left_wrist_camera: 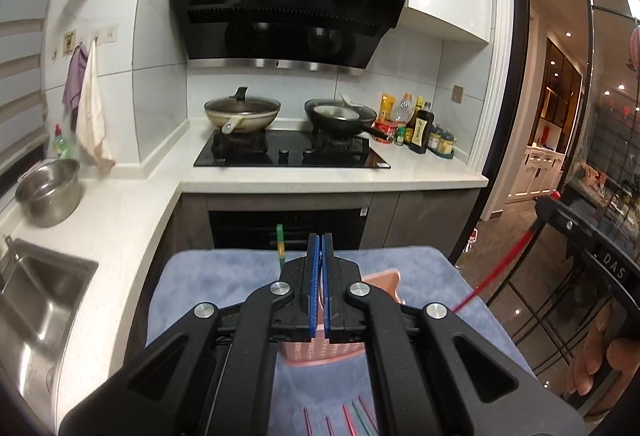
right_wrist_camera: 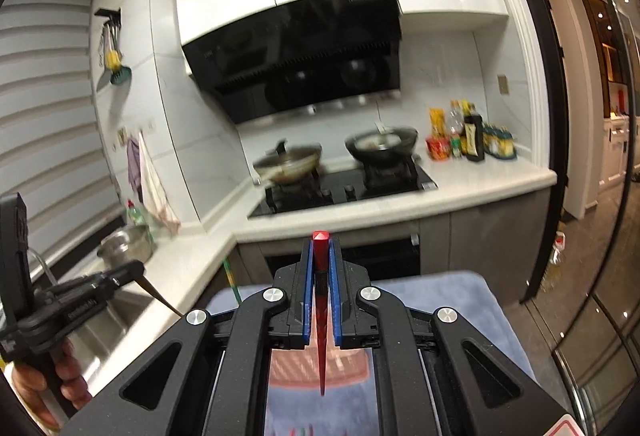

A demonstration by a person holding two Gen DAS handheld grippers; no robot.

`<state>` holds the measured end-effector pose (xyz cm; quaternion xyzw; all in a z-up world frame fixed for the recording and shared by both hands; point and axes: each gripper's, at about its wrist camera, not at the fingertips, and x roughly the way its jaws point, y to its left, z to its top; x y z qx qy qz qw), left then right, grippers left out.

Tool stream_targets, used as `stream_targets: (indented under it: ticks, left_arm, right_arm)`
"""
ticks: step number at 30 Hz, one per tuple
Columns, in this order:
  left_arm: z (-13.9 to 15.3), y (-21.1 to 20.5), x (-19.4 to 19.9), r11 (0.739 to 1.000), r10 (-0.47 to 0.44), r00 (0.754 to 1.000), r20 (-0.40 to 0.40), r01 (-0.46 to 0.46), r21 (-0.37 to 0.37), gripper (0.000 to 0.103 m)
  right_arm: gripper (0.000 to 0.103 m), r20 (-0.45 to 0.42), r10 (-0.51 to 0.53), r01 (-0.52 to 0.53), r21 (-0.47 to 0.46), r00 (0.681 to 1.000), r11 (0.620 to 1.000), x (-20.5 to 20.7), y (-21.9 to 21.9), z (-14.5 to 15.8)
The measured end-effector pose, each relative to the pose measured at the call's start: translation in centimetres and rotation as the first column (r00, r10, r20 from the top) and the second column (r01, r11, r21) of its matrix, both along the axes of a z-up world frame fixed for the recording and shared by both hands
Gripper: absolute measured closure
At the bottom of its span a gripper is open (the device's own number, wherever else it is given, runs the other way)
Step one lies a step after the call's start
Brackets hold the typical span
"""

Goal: Organize utensils
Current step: 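Carry the gold spoon into the pink holder while the right tool inserts the red chopstick, then release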

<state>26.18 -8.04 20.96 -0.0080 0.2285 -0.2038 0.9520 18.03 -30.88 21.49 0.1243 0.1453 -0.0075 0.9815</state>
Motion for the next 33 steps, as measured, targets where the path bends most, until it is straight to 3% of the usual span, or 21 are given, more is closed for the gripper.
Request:
stream_targets:
  ticks: [9, 21, 33]
  left_arm:
    - [-0.6, -1.2, 4.1, 1.0, 0.011, 0.999, -0.031, -0.011, 0.001, 0.102]
    - [-6.0, -1.2, 7.5, 0.999, 0.037, 0.989, -0.141, -0.031, 0.045, 0.102]
    - [-7.8, -1.4, 8.3, 0.998, 0.044, 0.981, -0.188, -0.036, 0.045, 0.1]
  right_arm:
    - [0.096, 0.054, 0.02, -0.021, 0.027, 0.998, 0.999, 6.1, 1.1, 1.6]
    - [0.096, -0.106, 0.029, -0.026, 0.029, 0.994, 0.999, 10.6, 1.8, -5.2]
    - [0.095, -0.161, 0.023, -0.018, 0.029, 0.987, 0.999, 11.5, 1.4, -7.2]
